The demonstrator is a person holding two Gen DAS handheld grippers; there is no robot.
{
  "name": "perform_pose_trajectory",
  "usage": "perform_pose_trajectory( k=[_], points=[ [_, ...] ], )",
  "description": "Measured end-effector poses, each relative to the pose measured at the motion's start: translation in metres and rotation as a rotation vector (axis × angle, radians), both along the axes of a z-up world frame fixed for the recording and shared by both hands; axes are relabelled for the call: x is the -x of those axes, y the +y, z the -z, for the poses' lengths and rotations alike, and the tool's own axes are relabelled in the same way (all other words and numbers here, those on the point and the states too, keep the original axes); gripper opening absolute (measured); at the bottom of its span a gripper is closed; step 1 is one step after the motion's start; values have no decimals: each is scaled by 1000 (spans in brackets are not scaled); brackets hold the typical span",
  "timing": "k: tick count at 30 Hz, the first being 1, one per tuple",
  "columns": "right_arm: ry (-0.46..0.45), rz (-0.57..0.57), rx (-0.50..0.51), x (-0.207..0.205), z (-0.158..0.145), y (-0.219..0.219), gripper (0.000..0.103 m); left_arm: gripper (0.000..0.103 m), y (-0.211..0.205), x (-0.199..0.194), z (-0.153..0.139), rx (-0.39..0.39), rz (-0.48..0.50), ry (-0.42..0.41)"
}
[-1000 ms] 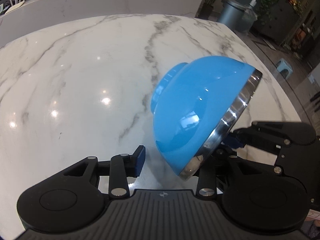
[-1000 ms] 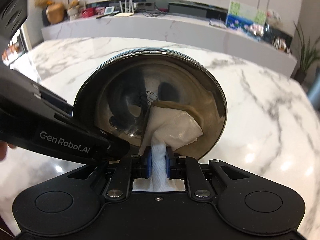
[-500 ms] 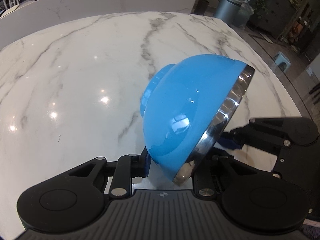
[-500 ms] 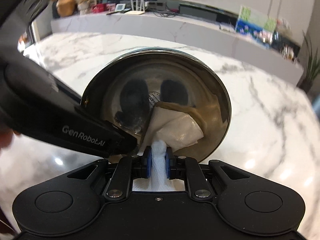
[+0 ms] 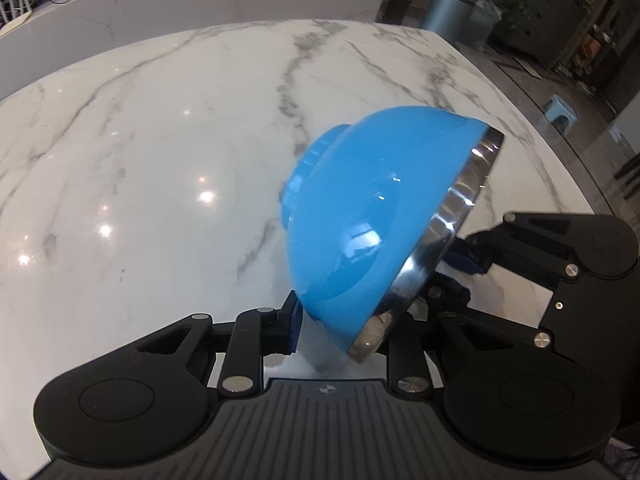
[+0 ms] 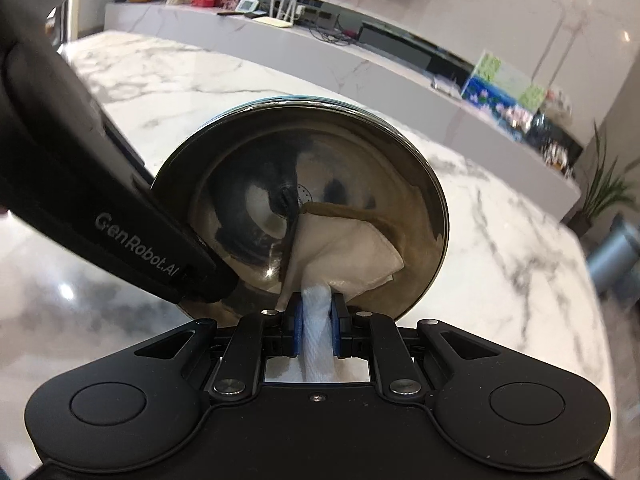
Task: Clean bowl
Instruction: 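Wipe the inner wall near the rim with the right gripper while the left gripper holds the bowl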
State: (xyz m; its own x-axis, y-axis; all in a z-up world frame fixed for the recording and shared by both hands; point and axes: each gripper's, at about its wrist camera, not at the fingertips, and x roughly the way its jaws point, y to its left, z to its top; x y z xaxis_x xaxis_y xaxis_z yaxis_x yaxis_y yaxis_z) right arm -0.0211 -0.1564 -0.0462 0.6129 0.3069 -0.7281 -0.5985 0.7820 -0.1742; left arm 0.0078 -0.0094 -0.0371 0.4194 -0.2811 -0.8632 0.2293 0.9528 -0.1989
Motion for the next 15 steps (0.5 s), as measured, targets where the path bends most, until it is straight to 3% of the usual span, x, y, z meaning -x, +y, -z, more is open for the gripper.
perform_pose_trajectory(
  k=[2, 5, 8, 15],
  points=[
    [50, 27, -57, -7, -2, -4, 11, 29, 2, 2, -1, 7, -38, -21],
    [85, 57, -104, -11, -4, -8, 11, 40, 3, 9, -1, 23, -138, -68],
    [94, 80, -129, -11, -5, -9, 11, 42, 3, 18, -2, 31, -237, -120],
    [99, 100, -156, -18, -4, -7, 11, 42, -7, 33, -8, -70, -293, -223]
  ],
)
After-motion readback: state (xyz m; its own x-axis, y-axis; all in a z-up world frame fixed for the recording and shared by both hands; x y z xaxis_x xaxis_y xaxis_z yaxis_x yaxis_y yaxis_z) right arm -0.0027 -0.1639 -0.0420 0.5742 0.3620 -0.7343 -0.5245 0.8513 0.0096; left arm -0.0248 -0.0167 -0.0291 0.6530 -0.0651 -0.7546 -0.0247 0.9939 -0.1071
